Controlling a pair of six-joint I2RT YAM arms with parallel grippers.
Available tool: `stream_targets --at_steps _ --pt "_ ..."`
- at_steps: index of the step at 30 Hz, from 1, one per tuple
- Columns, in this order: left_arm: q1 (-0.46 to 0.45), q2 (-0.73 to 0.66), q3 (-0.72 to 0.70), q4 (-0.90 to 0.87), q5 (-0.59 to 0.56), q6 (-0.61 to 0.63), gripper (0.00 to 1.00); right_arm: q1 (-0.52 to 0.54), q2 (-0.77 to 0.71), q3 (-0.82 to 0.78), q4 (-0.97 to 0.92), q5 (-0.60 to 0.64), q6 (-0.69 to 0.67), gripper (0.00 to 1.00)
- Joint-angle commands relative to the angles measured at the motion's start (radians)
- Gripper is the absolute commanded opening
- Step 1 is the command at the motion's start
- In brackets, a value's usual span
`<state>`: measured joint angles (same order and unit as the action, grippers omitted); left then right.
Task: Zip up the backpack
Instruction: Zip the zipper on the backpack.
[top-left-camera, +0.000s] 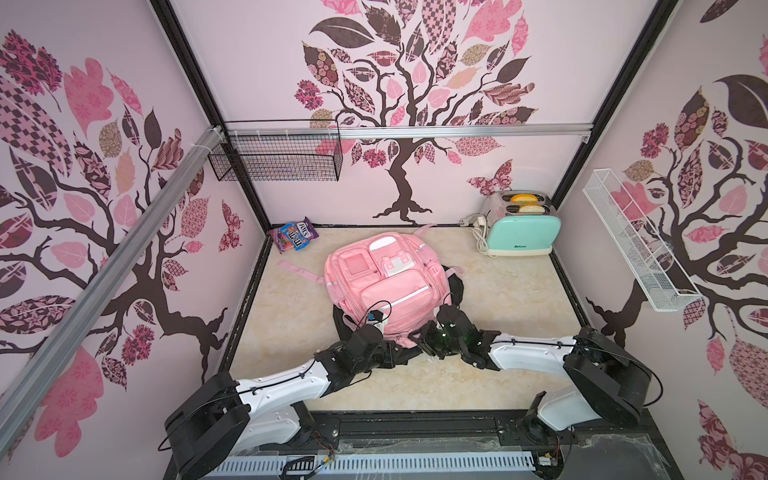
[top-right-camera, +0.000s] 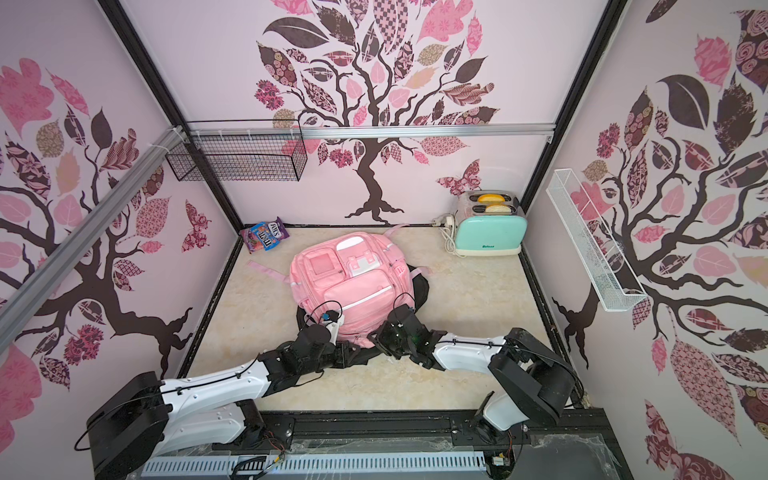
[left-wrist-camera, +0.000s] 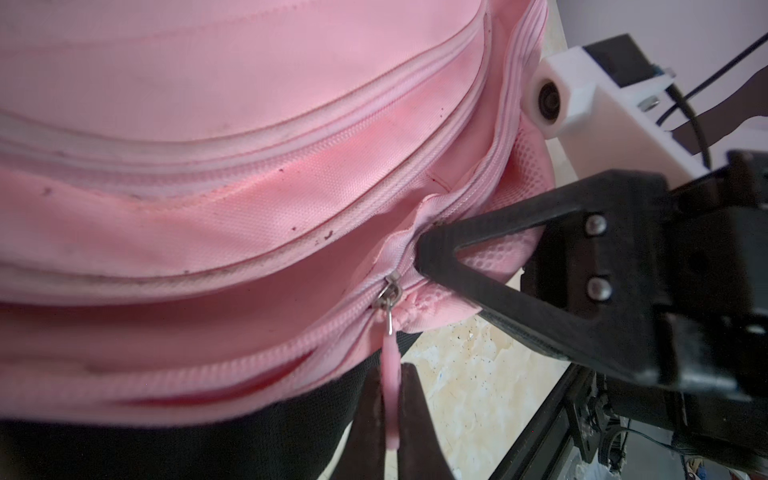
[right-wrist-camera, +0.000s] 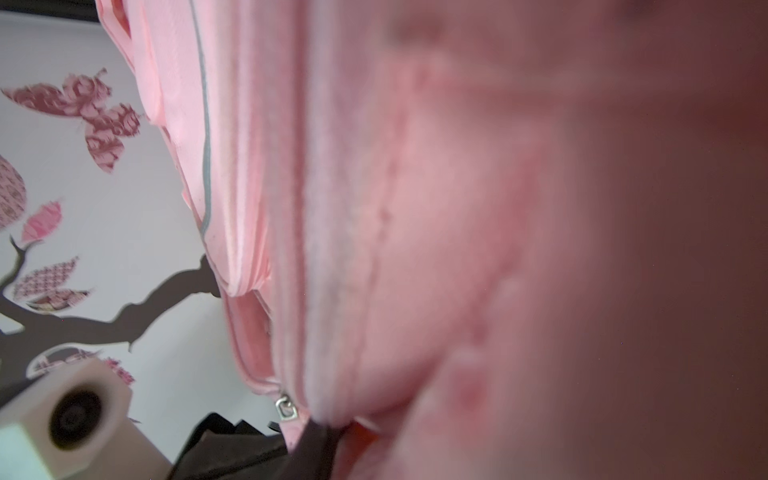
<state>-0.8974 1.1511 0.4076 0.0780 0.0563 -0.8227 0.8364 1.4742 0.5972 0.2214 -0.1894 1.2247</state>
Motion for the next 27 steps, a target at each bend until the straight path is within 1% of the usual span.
stream_targets --at_steps 1,3,7,10,15,19,23,27 --pt "-0.006 -0.035 -0.002 -0.086 -0.026 0.011 0.0 -0.014 -0.024 0.047 -0.02 0.035 -0.066 0.1" --pt "-0.005 -0.048 0.018 -0.127 -0.043 0.029 0.0 -0.021 -0.047 0.053 -0.065 0.029 -0.113 0.0" --pt "0.008 -0.046 0.043 -0.165 -0.056 0.036 0.0 -0.048 -0.083 0.044 -0.131 0.008 -0.194 0.0" --pt "0.034 -0.019 0.06 -0.178 -0.043 0.035 0.0 -0.086 -0.105 0.033 -0.166 -0.043 -0.246 0.0" --pt "0.055 -0.002 0.068 -0.191 -0.046 0.034 0.0 -0.142 -0.132 0.073 -0.294 -0.1 -0.379 0.0" --pt "0.067 0.009 0.068 -0.194 -0.047 0.035 0.0 -0.167 -0.126 0.104 -0.347 -0.134 -0.452 0.0" --pt "0.068 0.018 0.067 -0.201 -0.046 0.037 0.0 -0.187 -0.093 0.133 -0.39 -0.137 -0.482 0.0" --pt "0.068 0.012 0.048 -0.194 -0.041 0.031 0.0 -0.203 -0.08 0.135 -0.391 -0.138 -0.464 0.0"
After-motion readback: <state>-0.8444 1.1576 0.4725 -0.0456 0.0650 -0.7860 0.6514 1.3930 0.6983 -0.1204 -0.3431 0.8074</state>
